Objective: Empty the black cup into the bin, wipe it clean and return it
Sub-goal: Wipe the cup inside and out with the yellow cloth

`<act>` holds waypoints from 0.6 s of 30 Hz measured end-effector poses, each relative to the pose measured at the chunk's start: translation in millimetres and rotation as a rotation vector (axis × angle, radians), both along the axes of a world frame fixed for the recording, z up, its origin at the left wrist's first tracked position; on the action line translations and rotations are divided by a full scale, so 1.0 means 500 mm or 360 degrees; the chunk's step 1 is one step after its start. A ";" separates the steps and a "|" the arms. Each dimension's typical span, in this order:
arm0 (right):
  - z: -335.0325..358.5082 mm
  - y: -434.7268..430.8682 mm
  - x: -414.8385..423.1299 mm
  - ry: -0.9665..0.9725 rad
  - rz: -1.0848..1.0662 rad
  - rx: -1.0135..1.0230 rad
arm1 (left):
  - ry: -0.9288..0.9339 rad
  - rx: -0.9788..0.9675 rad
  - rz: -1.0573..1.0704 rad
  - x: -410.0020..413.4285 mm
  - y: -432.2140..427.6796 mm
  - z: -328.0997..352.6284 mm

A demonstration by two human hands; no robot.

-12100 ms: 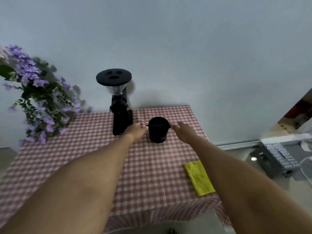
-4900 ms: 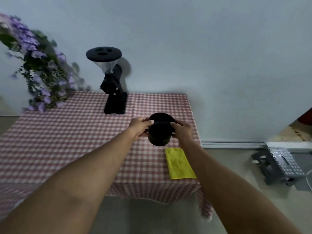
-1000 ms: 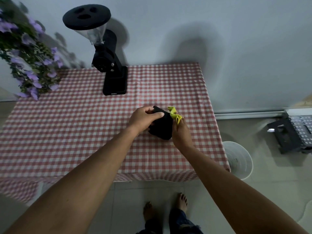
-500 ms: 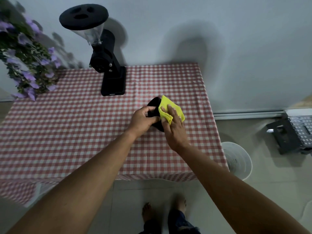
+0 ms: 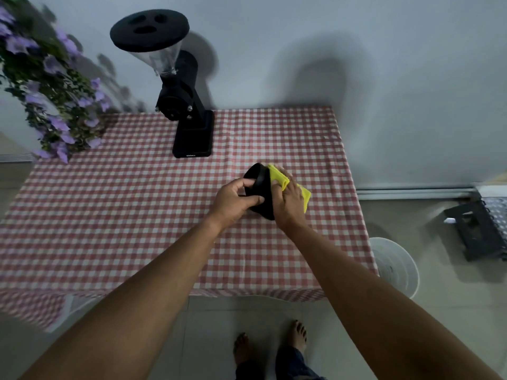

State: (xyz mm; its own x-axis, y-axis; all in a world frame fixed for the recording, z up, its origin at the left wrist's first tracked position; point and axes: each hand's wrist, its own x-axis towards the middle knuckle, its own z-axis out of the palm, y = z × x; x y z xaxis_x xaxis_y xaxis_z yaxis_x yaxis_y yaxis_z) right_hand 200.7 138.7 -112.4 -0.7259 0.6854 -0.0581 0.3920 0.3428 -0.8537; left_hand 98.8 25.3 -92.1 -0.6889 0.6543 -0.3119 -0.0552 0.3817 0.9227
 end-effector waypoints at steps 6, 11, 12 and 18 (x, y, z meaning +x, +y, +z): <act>-0.020 -0.032 0.014 -0.0167 0.0200 0.0241 | -0.0007 0.0001 -0.0040 -0.006 -0.004 0.001; 0.002 -0.021 -0.010 -0.0095 0.0139 0.0217 | -0.0027 -0.0002 0.0000 -0.014 -0.011 -0.003; 0.000 -0.014 -0.006 -0.0100 0.0060 0.0131 | -0.0042 -0.0002 0.0018 -0.013 -0.014 -0.006; -0.015 -0.013 0.037 -0.0075 0.0160 0.0049 | -0.0125 0.0050 0.0035 -0.027 -0.011 0.018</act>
